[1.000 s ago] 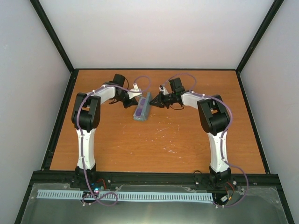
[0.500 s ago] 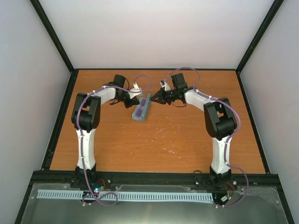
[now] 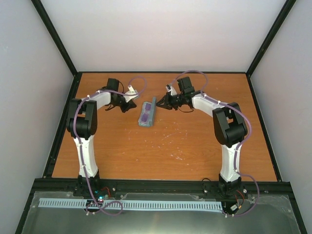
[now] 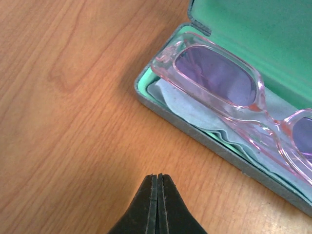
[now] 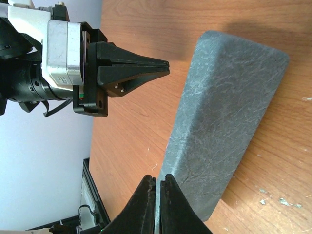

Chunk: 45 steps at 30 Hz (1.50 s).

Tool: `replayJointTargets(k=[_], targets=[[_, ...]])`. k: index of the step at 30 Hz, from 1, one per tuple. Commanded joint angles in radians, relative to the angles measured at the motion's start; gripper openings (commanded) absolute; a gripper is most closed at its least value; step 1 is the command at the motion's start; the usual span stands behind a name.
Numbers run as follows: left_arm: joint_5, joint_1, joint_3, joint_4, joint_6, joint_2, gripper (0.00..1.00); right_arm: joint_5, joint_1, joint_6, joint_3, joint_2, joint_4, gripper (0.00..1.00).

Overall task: Organize the sunglasses
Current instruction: Move the sunglasses case at the center of the board, then close the sunglasses case at the center of the board.

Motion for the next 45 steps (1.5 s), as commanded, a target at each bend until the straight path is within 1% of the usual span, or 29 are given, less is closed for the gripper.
replayJointTargets(k=[1,15,20,24,31,39,45], targets=[[0.031,-0.008,-0.008,0.010,0.014,-0.028,0.01,0.019,0.030,0.010,0.032,0.009,-0.017,0.04],[0.061,-0.023,-0.019,-0.016,0.009,0.015,0.01,0.053,0.057,-0.003,0.071,0.052,-0.070,0.03],[0.067,-0.032,-0.020,-0.014,0.010,0.014,0.01,0.087,0.058,-0.015,0.031,0.020,-0.074,0.03],[0.065,-0.041,-0.018,-0.017,0.019,0.013,0.01,0.087,0.058,-0.006,0.025,0.035,-0.065,0.03],[0.060,-0.050,-0.017,-0.020,0.028,0.021,0.01,0.092,0.062,-0.009,0.065,0.076,-0.074,0.03],[0.070,-0.063,-0.018,-0.012,0.020,0.037,0.01,0.085,0.074,-0.014,0.147,0.130,-0.104,0.03],[0.083,-0.068,-0.026,0.001,0.008,0.042,0.01,0.084,0.080,-0.015,0.157,0.136,-0.115,0.03]])
